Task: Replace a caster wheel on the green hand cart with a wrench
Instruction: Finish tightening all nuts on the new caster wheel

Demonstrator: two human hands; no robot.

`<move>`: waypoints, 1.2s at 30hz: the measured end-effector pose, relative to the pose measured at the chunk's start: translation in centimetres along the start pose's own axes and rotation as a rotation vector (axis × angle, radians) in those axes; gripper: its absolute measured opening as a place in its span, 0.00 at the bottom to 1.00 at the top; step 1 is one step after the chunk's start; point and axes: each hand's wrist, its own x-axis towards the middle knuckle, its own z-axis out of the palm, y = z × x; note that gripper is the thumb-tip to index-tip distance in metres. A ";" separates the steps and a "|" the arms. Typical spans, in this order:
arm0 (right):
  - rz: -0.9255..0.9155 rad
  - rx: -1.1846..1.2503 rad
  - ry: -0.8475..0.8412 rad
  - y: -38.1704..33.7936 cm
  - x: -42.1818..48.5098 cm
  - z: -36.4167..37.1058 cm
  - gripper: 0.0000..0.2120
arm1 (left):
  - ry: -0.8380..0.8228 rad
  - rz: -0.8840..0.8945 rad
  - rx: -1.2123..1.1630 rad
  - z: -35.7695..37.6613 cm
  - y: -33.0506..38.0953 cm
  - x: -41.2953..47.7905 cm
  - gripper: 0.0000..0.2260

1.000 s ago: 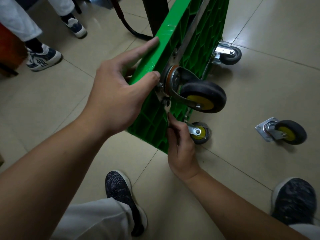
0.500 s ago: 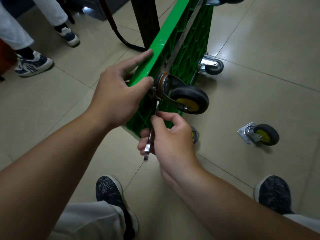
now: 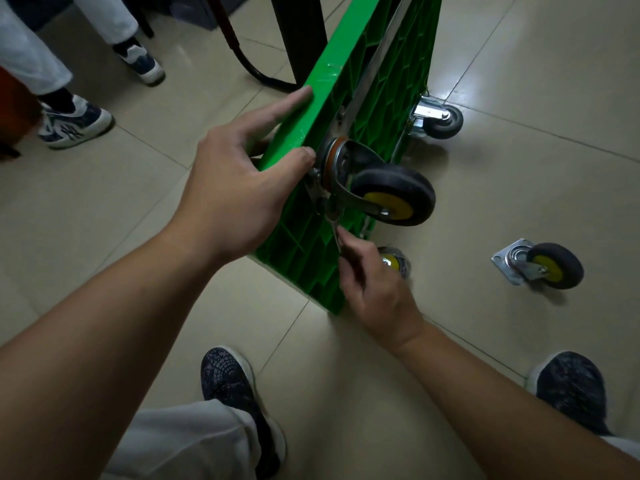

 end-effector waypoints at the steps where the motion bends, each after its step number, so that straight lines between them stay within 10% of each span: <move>1: -0.029 -0.019 -0.012 0.4 0.3 0.0 0.18 | 0.001 -0.002 -0.007 0.0 -0.1 0.0 0.24; 16: -0.074 -0.046 0.050 2.7 0.1 2.0 0.18 | 0.008 -0.030 -0.038 0.2 -0.3 0.1 0.24; 30: 1.001 0.900 0.214 -11.2 5.0 -1.3 0.07 | 0.045 0.006 -0.032 0.5 -0.3 0.0 0.25; 36: 0.789 0.629 0.197 -10.6 2.3 -1.9 0.12 | 0.030 0.010 -0.041 0.3 -0.6 0.1 0.25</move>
